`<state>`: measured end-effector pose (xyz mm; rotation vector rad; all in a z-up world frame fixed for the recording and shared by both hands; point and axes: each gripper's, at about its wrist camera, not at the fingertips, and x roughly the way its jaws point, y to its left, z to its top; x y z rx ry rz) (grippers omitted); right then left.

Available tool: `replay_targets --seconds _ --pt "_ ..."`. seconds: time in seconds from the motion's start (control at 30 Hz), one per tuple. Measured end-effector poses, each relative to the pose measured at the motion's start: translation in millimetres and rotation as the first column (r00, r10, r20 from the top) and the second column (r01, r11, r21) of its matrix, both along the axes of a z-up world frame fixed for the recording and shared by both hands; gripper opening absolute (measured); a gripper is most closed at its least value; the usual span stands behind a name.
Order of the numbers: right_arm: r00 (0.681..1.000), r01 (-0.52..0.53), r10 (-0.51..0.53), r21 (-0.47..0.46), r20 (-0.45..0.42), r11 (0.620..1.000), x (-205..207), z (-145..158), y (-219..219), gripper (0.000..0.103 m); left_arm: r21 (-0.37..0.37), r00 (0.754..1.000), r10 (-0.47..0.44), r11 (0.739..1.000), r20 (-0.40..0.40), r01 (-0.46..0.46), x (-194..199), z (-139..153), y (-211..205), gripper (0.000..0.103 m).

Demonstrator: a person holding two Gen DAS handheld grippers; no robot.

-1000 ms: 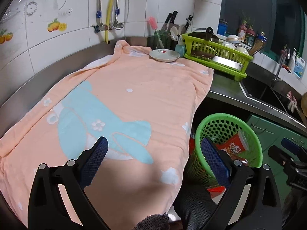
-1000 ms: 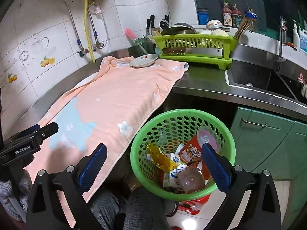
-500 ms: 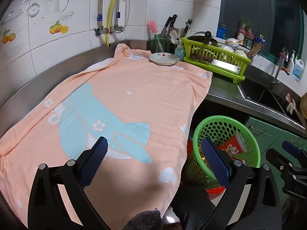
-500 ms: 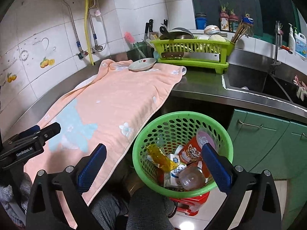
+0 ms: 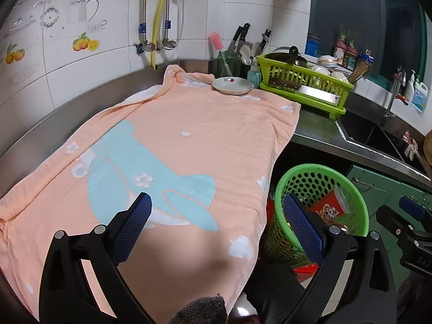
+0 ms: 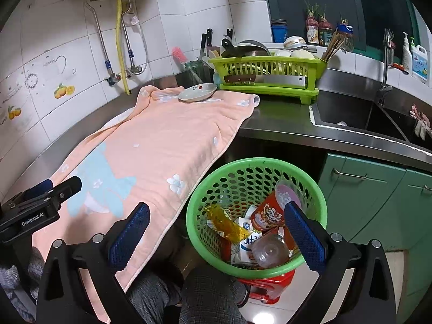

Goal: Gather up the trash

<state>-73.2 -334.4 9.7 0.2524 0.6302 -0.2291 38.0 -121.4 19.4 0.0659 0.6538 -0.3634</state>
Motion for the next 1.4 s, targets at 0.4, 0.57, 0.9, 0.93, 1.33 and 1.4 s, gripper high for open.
replay_targets --seconds 0.4,0.57,0.9,0.93,1.33,1.4 --pt "1.0 0.011 -0.011 0.004 -0.002 1.0 1.3 0.0 -0.8 0.096 0.002 1.0 -0.004 1.0 0.008 0.004 -2.6 0.3 -0.5 0.097" --pt "1.0 0.016 -0.016 0.006 -0.001 1.0 1.6 0.1 0.3 0.096 0.006 1.0 -0.007 1.0 0.009 0.007 -2.9 0.0 0.0 0.097" --pt "1.0 0.01 -0.01 0.007 -0.001 1.0 1.5 0.4 0.3 0.096 0.011 1.0 -0.006 1.0 0.012 0.006 -1.3 -0.9 1.9 0.097" --pt "1.0 0.01 -0.01 0.006 -0.001 1.0 1.7 0.7 0.7 0.096 0.01 1.0 -0.007 1.0 0.012 0.007 -1.3 -0.9 1.7 0.097" --pt "1.0 0.012 -0.012 0.006 -0.001 1.0 2.7 1.3 5.5 0.096 0.011 1.0 -0.007 1.0 0.014 0.007 -1.3 -1.3 2.4 0.097" --pt "1.0 0.013 -0.013 0.006 0.0 1.0 2.8 1.4 5.4 0.096 0.01 1.0 -0.008 1.0 0.011 0.008 -1.0 -1.3 2.0 0.097"
